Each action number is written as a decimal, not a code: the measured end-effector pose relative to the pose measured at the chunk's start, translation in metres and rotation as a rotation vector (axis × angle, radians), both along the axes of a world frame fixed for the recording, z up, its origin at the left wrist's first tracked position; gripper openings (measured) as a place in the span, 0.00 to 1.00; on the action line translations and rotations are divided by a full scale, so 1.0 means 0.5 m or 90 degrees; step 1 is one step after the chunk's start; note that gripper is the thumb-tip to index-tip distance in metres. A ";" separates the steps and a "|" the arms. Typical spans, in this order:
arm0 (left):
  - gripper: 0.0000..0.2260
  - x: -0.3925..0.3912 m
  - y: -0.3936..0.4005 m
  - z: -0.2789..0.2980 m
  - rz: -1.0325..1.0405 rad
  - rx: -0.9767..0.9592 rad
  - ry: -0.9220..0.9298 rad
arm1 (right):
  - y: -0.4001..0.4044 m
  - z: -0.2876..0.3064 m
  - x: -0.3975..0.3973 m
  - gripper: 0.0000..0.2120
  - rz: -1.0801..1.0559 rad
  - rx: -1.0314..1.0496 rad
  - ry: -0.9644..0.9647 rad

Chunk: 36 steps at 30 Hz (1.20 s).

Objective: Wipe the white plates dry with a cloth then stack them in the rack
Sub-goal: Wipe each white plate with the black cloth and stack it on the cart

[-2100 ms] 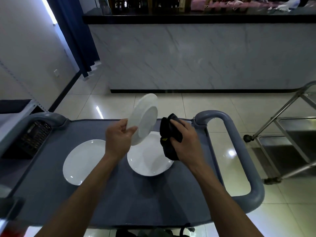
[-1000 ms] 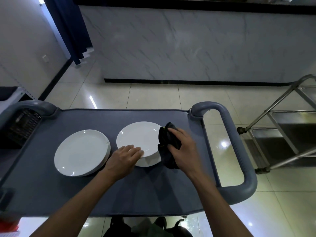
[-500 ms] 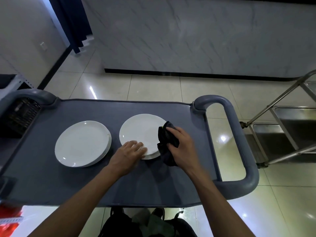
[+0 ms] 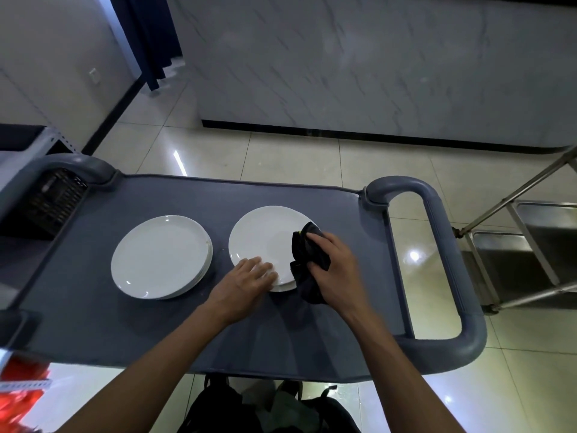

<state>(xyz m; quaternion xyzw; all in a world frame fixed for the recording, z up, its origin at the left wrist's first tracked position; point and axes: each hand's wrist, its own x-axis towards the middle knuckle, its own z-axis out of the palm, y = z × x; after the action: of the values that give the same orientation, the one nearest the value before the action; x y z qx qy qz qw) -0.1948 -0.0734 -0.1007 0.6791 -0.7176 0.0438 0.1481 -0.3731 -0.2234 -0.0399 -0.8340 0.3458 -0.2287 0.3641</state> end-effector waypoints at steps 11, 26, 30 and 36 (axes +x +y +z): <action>0.03 0.052 0.054 0.033 0.098 -0.063 0.040 | 0.035 0.007 0.083 0.26 0.052 0.000 -0.006; 0.07 0.279 0.256 0.046 0.484 -0.040 0.191 | 0.178 0.051 0.324 0.25 0.191 -0.041 -0.007; 0.13 0.341 0.306 0.024 0.658 -0.003 0.320 | 0.221 0.058 0.392 0.25 0.228 -0.044 -0.011; 0.14 0.396 0.334 0.004 0.737 0.042 0.446 | 0.261 0.037 0.469 0.25 0.244 -0.030 0.000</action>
<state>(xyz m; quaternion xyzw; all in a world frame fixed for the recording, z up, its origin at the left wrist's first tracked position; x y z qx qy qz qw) 0.0030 0.0937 -0.0986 0.9322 -0.1491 -0.1286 0.3037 -0.1384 -0.0929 -0.0215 -0.8929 0.1748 -0.1631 0.3815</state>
